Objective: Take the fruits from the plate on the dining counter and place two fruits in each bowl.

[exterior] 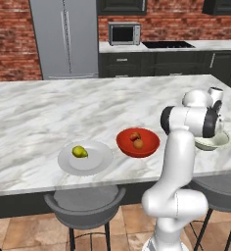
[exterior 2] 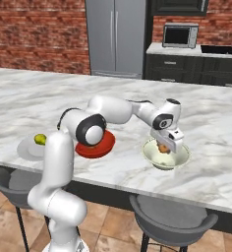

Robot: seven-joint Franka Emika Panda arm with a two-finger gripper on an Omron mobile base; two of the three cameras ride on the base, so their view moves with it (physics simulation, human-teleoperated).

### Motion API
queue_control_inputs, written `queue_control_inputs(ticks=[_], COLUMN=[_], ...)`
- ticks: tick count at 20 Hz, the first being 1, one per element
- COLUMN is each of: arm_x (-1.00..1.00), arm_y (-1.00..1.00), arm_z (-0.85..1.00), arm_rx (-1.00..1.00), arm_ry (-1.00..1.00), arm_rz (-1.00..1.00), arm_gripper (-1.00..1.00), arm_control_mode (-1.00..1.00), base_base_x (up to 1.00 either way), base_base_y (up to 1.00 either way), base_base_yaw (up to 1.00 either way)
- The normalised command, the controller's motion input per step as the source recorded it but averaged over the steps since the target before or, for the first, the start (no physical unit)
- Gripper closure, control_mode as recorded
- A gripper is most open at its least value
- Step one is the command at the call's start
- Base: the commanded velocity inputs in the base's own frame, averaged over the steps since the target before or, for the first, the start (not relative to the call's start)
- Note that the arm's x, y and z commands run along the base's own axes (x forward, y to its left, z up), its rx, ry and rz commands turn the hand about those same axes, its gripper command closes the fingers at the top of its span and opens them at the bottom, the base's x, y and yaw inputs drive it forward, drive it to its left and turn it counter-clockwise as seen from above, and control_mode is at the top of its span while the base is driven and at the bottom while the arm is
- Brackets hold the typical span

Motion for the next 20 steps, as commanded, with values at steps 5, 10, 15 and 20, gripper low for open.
queue_control_inputs(ticks=[5, 10, 15, 20], arm_x=[0.17, 0.21, -0.18, -0.41], arm_y=[-0.02, -0.02, -0.01, 0.01], arm_z=[-0.46, -0.18, 0.18, 0.36], arm_rx=[0.00, 0.00, 0.01, 0.00], arm_ry=[0.06, 0.06, 0.00, -0.01], arm_rz=[-0.03, 0.00, 0.00, 0.00], arm_gripper=[1.00, -1.00, -1.00, -1.00], arm_control_mode=[-1.00, -1.00, -1.00, -1.00], base_base_x=[0.00, 0.00, 0.00, 0.00], base_base_y=[0.00, 0.00, 0.00, 0.00], base_base_yaw=[0.00, 0.00, 0.00, 0.00])
